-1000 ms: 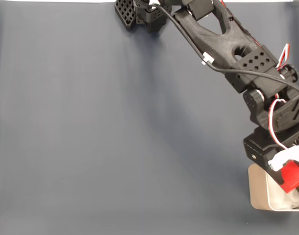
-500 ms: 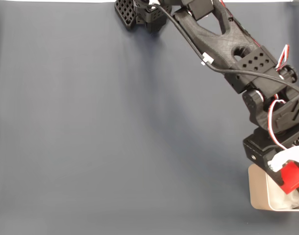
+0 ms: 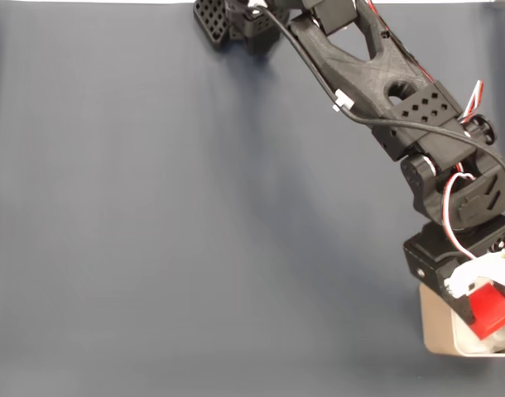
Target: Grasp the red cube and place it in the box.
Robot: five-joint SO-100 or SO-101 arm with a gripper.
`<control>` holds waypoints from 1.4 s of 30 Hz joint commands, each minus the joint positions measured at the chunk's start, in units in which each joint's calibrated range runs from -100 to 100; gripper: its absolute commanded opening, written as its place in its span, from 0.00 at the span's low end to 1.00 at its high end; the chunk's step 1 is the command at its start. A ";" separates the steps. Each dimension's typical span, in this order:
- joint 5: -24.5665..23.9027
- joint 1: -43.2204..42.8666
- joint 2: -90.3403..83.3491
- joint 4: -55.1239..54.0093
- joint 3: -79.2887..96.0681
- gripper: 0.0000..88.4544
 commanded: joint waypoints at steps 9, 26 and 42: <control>1.32 0.82 -4.27 -0.79 -0.80 0.41; 2.25 1.03 -3.84 -0.87 -1.44 0.46; 2.15 1.03 -3.32 -1.86 -1.62 0.46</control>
